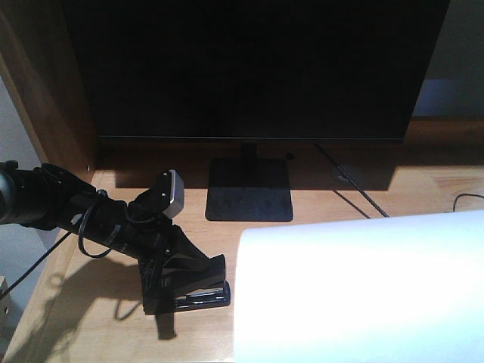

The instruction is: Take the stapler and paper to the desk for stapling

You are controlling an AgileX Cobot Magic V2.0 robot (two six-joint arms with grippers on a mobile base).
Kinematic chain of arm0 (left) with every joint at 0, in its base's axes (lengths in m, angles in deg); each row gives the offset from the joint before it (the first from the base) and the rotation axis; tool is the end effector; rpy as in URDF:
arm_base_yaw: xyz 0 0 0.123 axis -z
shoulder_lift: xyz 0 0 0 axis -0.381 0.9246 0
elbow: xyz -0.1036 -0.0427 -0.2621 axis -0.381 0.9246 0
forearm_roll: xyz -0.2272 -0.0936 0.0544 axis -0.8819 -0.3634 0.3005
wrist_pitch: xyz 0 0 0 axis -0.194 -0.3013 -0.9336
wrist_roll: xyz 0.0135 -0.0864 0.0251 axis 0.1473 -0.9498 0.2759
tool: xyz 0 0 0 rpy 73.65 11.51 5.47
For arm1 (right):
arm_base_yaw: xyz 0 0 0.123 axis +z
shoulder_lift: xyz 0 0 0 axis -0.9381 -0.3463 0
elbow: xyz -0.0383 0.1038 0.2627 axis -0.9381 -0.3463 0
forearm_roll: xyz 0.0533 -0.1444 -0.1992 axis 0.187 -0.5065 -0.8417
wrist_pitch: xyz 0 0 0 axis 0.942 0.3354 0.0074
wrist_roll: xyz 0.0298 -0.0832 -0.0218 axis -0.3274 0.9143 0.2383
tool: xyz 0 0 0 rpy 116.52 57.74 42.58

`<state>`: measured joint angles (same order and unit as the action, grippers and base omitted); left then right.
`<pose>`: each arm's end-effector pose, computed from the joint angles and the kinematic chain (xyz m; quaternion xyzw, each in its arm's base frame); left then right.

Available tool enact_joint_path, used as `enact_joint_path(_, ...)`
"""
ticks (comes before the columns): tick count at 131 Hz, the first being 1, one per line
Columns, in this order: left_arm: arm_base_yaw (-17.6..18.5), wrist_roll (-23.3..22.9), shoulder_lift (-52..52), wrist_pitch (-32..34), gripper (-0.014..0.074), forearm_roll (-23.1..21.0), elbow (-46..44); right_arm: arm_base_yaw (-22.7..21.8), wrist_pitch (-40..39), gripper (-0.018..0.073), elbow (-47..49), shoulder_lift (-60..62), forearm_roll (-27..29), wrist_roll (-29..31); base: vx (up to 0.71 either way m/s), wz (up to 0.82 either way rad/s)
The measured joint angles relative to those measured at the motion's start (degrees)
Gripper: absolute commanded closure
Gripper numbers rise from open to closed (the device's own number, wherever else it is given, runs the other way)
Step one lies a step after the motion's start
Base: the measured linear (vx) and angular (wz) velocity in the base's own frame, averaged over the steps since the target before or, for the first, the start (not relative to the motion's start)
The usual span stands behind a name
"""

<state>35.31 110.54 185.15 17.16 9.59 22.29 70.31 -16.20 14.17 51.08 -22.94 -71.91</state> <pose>0.3209 -0.1452 0.1567 0.5649 0.6981 -0.3376 0.2820 0.0066 0.0297 0.3368 0.0297 0.2612 0.7058 0.6578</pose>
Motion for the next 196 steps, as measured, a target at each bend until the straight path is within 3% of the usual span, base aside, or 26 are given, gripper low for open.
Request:
enact_joint_path(171,0.0,0.0,0.0,0.0,0.0603,0.0,0.0,0.0,-1.0,0.0565,0.0,0.0,0.8,0.0,0.0,0.0)
enact_joint_path(196,0.0,0.0,0.0,0.0,0.0603,0.0,0.0,0.0,4.6,0.0561,0.0,0.0,3.0,0.4,0.0,0.0)
